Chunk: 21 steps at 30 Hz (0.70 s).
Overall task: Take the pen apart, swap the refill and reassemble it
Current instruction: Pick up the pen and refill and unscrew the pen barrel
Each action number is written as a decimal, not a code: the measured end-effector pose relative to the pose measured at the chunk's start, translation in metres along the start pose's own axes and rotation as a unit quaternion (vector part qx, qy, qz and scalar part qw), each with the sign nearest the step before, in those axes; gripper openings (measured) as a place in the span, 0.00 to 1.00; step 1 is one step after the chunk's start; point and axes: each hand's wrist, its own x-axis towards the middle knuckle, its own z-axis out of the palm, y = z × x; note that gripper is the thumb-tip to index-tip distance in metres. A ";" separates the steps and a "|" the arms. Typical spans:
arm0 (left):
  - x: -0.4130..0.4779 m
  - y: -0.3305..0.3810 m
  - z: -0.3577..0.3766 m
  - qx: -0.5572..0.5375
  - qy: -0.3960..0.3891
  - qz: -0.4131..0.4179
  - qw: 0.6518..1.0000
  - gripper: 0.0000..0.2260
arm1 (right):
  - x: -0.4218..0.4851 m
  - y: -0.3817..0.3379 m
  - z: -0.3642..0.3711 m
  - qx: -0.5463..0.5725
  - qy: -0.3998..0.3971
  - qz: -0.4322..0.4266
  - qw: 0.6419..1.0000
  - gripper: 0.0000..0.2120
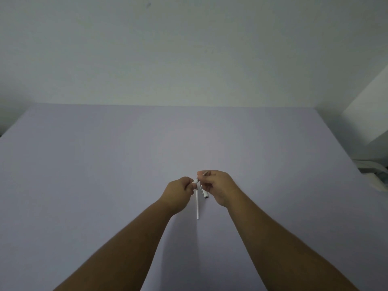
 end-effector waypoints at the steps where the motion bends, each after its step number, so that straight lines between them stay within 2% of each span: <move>1: 0.000 0.000 -0.001 0.004 0.001 0.001 1.000 0.12 | -0.001 -0.001 0.000 0.010 -0.003 -0.001 1.000 0.04; 5: -0.002 0.001 -0.002 0.010 -0.001 0.008 1.000 0.12 | -0.003 -0.002 0.002 -0.021 0.031 0.016 0.999 0.07; 11: -0.006 -0.002 -0.003 0.009 0.000 0.005 1.000 0.12 | -0.007 -0.002 0.002 -0.001 0.008 -0.001 1.000 0.03; 14: -0.008 -0.001 -0.004 0.006 -0.004 0.003 1.000 0.11 | -0.006 0.001 0.004 -0.036 0.037 0.013 0.999 0.07; 18: -0.011 -0.001 -0.006 0.019 -0.002 0.005 1.000 0.09 | -0.008 -0.002 0.006 0.011 0.019 -0.004 1.000 0.04; 19: -0.011 -0.001 -0.007 0.016 -0.001 0.003 1.000 0.09 | -0.009 -0.002 0.007 0.004 0.027 0.000 1.000 0.03; 21: -0.012 -0.001 -0.008 0.011 -0.001 0.003 1.000 0.09 | -0.008 -0.002 0.007 -0.034 0.057 0.014 0.998 0.07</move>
